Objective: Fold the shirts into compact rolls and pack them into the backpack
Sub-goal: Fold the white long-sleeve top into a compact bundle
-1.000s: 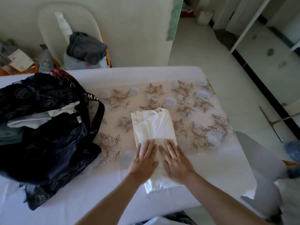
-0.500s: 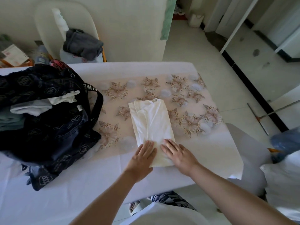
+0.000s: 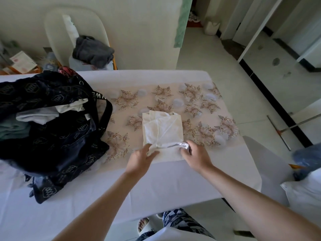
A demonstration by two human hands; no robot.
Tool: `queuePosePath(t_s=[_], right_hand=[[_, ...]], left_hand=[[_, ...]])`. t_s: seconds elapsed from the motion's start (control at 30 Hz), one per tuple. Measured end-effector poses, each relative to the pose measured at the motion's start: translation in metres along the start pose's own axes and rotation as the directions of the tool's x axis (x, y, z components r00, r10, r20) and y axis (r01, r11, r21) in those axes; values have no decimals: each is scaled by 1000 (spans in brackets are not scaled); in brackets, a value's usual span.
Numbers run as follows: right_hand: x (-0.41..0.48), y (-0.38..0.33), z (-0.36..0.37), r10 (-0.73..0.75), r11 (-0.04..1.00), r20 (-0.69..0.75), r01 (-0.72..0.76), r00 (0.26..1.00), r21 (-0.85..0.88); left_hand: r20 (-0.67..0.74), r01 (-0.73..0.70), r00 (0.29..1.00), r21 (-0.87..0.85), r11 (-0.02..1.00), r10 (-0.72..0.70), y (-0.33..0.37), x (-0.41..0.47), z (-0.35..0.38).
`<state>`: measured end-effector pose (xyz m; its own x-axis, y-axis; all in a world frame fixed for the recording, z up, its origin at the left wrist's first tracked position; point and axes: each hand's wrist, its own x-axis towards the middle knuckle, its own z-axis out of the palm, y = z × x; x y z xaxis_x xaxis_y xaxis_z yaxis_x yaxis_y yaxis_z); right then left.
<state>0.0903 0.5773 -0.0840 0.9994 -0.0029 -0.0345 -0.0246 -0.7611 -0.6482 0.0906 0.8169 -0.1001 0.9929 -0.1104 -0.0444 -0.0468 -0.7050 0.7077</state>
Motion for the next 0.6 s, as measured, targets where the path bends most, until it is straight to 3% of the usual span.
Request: queuePosePath(t_s=[0.13,0.23,0.3,0.37,0.43,0.47,0.53,0.6], right_hand=[[6,0,3,44,998,30,-46,999,40],[26,-1,8,172,982,-43,-168,984,82],[43,-3,11,278,960,-33,-277,960,27],[58,-5,17,350,935,6,-348,937,-71],[71,-4,22,388,918,28,-384,921,-101],[77,-3,24,410,909,32,-406,912,-91],[86,-1,29,441,896,39,-439,896,-64],[90,1,32,371,923,-26,-372,928,-102]], left_hand=[[57,183,981,23,983,-184,16,40,-8],[55,220,974,10,975,-220,23,59,-8],[-159,36,987,148,988,-12,25,59,-2],[-247,-303,877,380,874,412,28,55,13],[-66,-546,775,430,719,628,26,52,34],[34,-568,786,434,699,617,20,51,43],[224,-508,859,486,711,460,4,55,52],[365,-484,872,549,682,325,-7,63,53]])
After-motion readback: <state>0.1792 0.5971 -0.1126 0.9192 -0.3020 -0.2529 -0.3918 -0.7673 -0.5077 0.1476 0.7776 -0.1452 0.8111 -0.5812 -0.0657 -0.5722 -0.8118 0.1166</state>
